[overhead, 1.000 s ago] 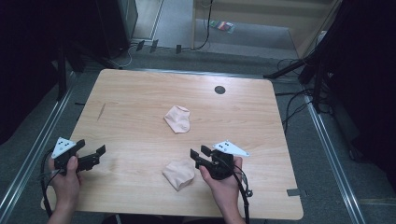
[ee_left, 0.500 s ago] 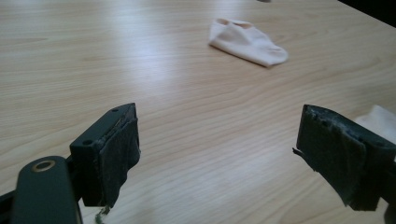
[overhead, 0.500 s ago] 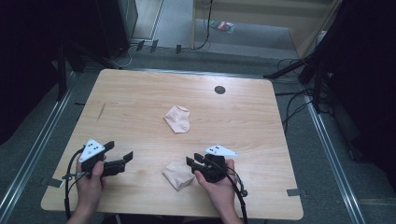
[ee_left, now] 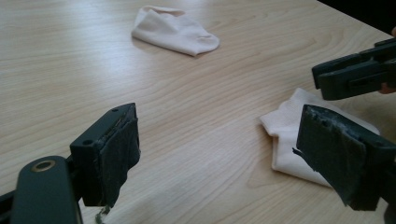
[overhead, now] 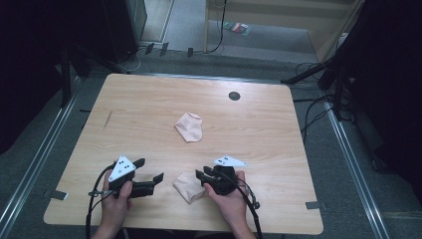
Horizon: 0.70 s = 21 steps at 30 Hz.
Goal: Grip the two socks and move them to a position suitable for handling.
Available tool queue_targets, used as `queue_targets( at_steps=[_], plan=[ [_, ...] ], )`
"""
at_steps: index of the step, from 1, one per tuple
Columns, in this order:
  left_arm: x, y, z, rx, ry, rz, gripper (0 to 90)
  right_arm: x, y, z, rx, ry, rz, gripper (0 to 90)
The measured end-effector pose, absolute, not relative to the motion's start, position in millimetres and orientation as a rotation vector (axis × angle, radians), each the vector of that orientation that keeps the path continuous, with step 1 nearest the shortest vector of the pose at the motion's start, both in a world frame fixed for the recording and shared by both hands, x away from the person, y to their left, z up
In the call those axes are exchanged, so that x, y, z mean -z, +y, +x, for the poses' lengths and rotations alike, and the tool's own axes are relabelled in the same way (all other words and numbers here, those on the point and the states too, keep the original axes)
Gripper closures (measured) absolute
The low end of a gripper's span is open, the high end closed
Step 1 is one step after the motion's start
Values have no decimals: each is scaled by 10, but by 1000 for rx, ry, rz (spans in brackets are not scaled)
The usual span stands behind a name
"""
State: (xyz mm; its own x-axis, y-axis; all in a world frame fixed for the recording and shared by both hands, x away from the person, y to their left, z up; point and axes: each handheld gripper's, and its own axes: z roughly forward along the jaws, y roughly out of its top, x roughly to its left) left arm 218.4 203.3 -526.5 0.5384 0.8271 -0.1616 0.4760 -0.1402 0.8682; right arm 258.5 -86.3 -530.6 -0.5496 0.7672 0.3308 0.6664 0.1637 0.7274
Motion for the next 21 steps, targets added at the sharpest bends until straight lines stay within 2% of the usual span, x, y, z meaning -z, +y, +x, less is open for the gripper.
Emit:
queue_targets(
  at_steps=[4,11,13,18,21],
  plan=[
    [5280,1950,2162,-419,1072,1792,142,5348,-827,2587,-1333,2326,1417,632],
    [5302,1839,2151,-373,1046,1807,152,5406,-745,2572,-1270,2362,1366,568],
    [5304,1851,2155,-368,1050,1805,152,5415,-723,2561,-1260,2373,1360,603],
    [5317,1896,2178,-356,1070,1792,153,5418,-708,2532,-1225,2367,1345,855],
    [5325,1909,2187,-351,1073,1794,153,5397,-701,2512,-1235,2360,1326,890]
  ],
)
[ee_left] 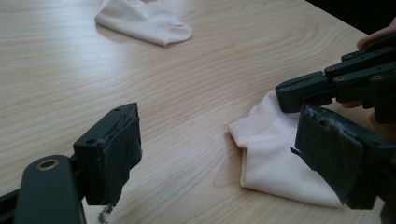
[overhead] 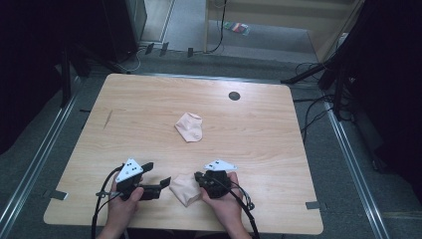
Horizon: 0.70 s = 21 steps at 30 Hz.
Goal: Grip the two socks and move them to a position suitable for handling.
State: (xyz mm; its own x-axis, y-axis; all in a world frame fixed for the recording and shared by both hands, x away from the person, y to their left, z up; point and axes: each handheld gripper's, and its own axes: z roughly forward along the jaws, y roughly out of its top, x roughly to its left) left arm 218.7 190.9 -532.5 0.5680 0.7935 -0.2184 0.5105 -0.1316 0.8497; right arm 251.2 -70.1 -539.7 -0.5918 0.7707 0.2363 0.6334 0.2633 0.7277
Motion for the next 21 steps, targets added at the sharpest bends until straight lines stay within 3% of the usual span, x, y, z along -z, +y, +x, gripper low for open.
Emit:
queue_targets(
  at_steps=[15,21],
  plan=[
    [5351,1528,2002,-355,1025,1842,139,4879,-618,2462,-1382,2268,1315,895],
    [5426,1360,2022,-349,1095,1884,140,4632,-490,2426,-1451,2250,1263,895]
  ],
)
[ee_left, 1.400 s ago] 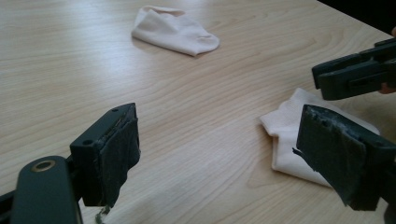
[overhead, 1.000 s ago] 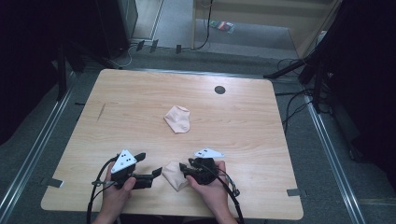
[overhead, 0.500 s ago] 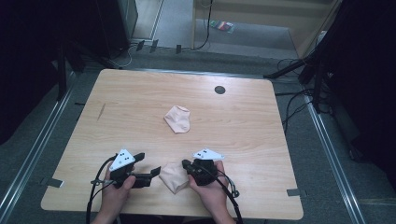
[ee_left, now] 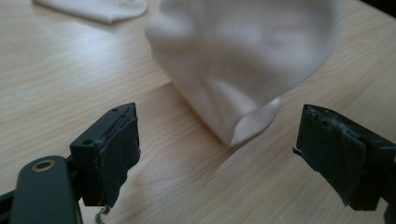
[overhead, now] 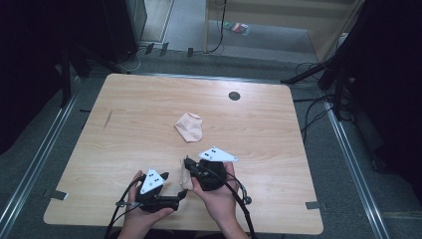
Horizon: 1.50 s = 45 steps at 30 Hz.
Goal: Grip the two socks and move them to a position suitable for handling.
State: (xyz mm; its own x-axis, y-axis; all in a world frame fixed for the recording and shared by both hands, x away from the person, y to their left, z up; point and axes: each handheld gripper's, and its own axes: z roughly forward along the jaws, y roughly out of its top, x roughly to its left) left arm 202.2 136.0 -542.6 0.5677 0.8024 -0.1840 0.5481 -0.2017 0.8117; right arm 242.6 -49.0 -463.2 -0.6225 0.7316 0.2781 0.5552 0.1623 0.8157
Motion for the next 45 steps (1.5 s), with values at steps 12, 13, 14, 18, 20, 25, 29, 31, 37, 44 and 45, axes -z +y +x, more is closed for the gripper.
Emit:
queue_targets(
  at_steps=[12,13,14,18,20,25,29,31,37,44,45],
  plan=[
    [5436,1551,2181,-301,1130,1833,784,4256,-574,2366,-1652,2176,1249,895],
    [5426,1589,2185,-332,1133,1816,858,4254,-601,2372,-1650,2169,1244,895],
    [5408,1631,2190,-359,1127,1812,900,4256,-625,2379,-1648,2160,1249,895],
    [5333,1722,2173,-484,1098,1817,900,4290,-679,2425,-1640,2142,1271,896],
    [5305,1774,2171,-530,1093,1821,900,4309,-676,2455,-1642,2136,1274,896],
    [5167,2027,2141,-706,1105,1799,900,4326,-563,2542,-1659,2135,1288,895],
    [5076,2208,2091,-825,1108,1816,900,4356,-402,2629,-1666,2160,1256,896],
    [5082,2269,2085,-817,1118,1855,900,4401,-343,2668,-1656,2175,1261,896],
    [5231,2197,2125,-685,1108,1948,900,4673,-372,2771,-1560,2214,1318,896],
    [5341,1926,2103,-599,1018,2037,900,4870,-659,2776,-1473,2200,1377,896],
    [5354,1893,2100,-585,1006,2052,900,4884,-705,2773,-1463,2198,1385,895]
  ],
)
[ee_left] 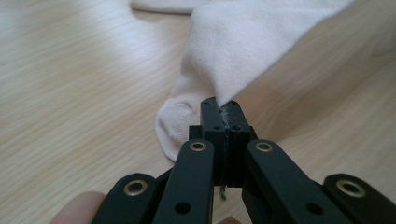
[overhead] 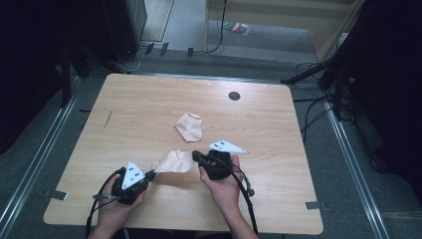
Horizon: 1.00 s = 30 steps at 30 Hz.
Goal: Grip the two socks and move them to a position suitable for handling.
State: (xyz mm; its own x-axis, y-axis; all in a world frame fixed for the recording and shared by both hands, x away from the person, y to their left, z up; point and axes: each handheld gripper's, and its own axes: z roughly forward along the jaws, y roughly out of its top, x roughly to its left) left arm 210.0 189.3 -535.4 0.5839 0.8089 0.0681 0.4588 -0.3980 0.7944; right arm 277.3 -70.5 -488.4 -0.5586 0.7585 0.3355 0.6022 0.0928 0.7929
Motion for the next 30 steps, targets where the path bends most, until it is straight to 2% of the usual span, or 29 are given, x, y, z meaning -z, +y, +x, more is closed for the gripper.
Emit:
queue_targets(
  at_steps=[3,5,6,8,11,14,18,24,27,30],
  plan=[
    [5410,1807,2100,-532,977,2091,900,4932,-821,2757,-1440,2200,1408,896],
    [5448,1787,2122,-446,970,2100,900,4977,-877,2744,-1419,2212,1411,896],
    [5469,1790,2142,-387,963,2103,849,5000,-901,2736,-1409,2218,1409,896],
    [5481,1843,2164,-281,929,2076,668,5047,-945,2730,-1385,2227,1401,895],
    [5399,2024,2199,-225,932,1955,564,5090,-1000,2730,-1374,2241,1400,896],
    [5346,2278,2285,-204,1011,1812,553,5102,-1027,2728,-1369,2248,1388,895],
    [5396,2334,2465,-212,1157,1755,594,5122,-1027,2732,-1376,2276,1369,895],
    [5440,2048,2640,-213,1177,1827,600,5146,-1030,2718,-1324,2269,1346,894],
    [5445,1864,2600,-291,1131,1915,591,5163,-1048,2709,-1306,2263,1344,894],
    [5481,1769,2588,-345,1143,1984,631,5187,-1064,2699,-1289,2258,1351,894]
  ],
)
